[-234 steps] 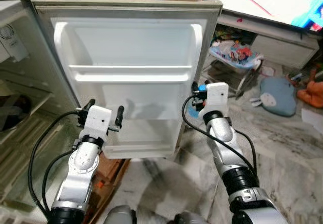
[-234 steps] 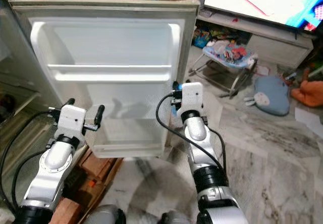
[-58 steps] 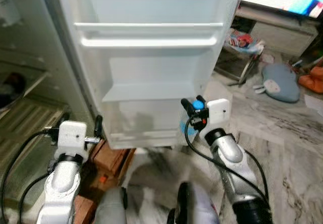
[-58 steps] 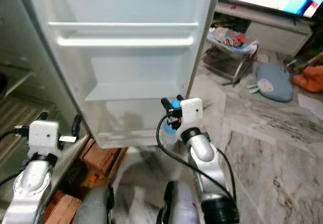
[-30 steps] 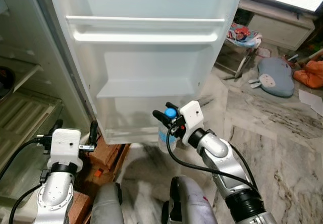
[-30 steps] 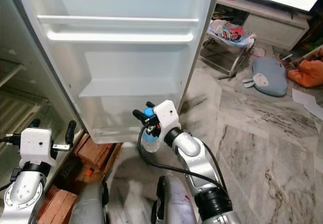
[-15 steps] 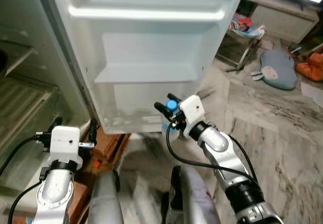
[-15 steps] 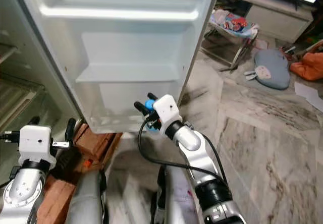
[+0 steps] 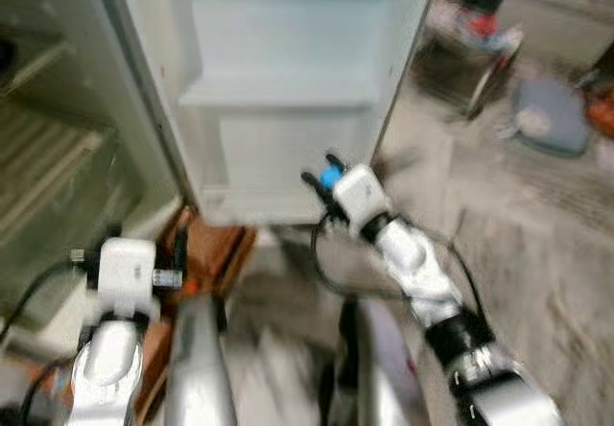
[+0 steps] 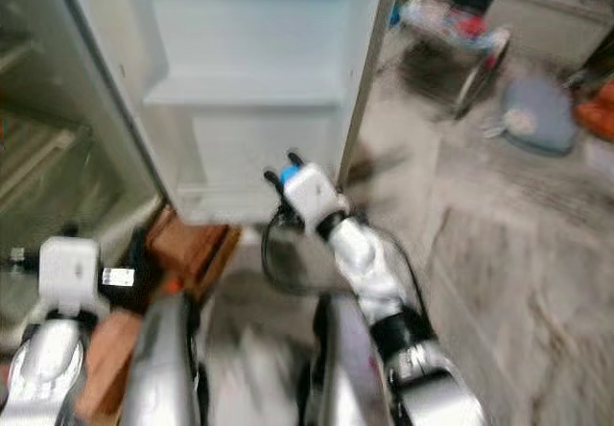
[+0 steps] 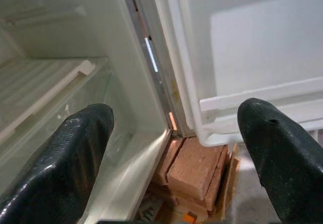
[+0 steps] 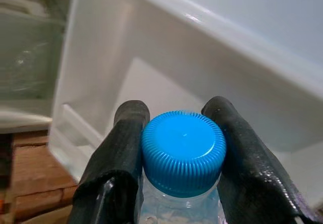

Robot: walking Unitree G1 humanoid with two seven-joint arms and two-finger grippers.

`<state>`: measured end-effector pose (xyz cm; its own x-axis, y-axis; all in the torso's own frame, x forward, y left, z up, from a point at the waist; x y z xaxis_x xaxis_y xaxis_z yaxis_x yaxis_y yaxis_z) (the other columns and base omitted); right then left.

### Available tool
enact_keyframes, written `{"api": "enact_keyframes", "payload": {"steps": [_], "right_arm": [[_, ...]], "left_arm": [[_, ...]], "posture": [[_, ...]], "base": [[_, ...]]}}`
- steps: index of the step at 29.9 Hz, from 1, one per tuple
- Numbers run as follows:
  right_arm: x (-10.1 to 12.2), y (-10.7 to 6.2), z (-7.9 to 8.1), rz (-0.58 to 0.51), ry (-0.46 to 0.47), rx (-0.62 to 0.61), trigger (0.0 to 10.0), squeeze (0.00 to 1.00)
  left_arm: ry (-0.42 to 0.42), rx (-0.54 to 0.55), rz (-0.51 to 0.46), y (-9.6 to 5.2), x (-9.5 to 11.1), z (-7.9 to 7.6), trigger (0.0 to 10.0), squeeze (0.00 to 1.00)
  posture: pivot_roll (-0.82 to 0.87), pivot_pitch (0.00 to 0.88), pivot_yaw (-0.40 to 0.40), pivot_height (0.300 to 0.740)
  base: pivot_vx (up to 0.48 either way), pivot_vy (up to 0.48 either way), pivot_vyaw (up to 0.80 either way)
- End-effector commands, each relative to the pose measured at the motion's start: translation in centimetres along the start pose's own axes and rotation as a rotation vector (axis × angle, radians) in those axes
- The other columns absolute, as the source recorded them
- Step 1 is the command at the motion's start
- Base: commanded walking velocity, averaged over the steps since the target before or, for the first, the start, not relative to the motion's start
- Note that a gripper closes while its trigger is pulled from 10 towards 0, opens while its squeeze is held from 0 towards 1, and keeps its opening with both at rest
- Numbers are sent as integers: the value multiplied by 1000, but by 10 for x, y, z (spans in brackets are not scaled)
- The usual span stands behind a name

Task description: Restocking fridge

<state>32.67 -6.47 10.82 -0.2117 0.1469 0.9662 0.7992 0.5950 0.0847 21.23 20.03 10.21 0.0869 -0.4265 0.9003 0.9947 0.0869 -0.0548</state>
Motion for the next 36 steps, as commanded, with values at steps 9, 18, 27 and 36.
{"api": "enact_keyframes", "payload": {"steps": [9,18,27,36], "right_arm": [[37,35,-9,-166,-146,-42,10000,0],[44,44,-18,-190,-188,-95,10000,0],[31,38,-22,-156,-282,-96,10000,0],[44,42,-39,-184,-328,-166,10000,0]], "left_arm": [[49,6,-13,-11,10,13,10000,0],[83,6,5,-22,12,24,10000,0],[115,11,37,-38,14,32,10000,0],[139,-4,61,-50,15,37,10000,0]], "posture": [[285,197,-68,541],[346,236,-49,541],[400,270,-24,541],[421,302,-1,541]], "base": [[0,0,0],[0,0,0],[0,0,0],[0,0,0]]}}
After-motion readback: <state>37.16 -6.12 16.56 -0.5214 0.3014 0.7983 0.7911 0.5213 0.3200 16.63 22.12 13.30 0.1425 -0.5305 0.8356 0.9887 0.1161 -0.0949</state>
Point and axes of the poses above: a point about 5 cm out from each wrist's last joint towards the gripper, its own y axis pointing out of the wrist towards the gripper, its own x axis along the axis of the wrist's last joint, z = x × y, the point moved 1 cm from there along y, pointing out of the wrist towards the gripper, and after that the axes turned 10 degrees about y, right-handed, at the moved point
